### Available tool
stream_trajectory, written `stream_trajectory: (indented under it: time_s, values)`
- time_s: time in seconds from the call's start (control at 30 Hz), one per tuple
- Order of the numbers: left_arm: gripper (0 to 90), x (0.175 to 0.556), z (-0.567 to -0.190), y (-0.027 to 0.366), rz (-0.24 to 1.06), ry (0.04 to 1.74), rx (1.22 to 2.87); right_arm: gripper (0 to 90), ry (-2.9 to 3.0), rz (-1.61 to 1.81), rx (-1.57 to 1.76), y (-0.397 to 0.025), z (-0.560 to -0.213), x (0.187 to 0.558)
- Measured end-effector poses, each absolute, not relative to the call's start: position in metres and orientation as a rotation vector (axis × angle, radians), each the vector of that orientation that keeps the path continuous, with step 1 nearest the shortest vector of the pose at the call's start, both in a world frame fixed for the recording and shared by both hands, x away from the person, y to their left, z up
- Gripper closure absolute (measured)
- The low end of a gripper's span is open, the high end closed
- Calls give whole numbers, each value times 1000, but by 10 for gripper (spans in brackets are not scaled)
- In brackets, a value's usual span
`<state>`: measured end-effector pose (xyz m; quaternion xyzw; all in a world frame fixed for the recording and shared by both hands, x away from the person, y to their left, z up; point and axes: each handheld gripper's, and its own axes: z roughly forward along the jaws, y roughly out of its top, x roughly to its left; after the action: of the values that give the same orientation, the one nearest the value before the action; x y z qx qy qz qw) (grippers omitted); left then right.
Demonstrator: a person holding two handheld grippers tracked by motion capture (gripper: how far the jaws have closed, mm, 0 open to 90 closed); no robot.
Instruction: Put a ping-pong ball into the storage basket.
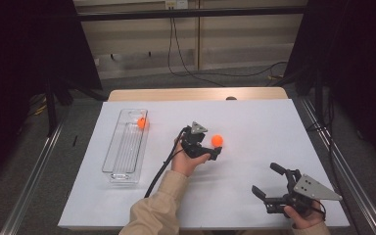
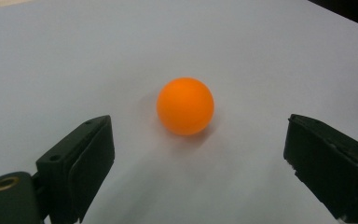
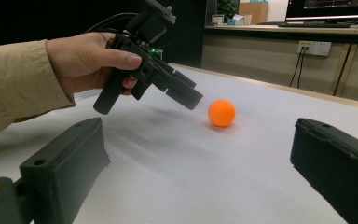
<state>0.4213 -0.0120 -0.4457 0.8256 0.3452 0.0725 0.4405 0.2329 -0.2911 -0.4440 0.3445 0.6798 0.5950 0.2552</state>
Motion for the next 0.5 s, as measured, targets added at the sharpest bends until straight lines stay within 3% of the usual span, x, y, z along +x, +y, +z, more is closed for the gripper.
stream_trajectory:
  time_s: [0.5]
  values:
    - [85,425,-450,-14,178,878,2044,26,1847,1616,935,-291,-444,233]
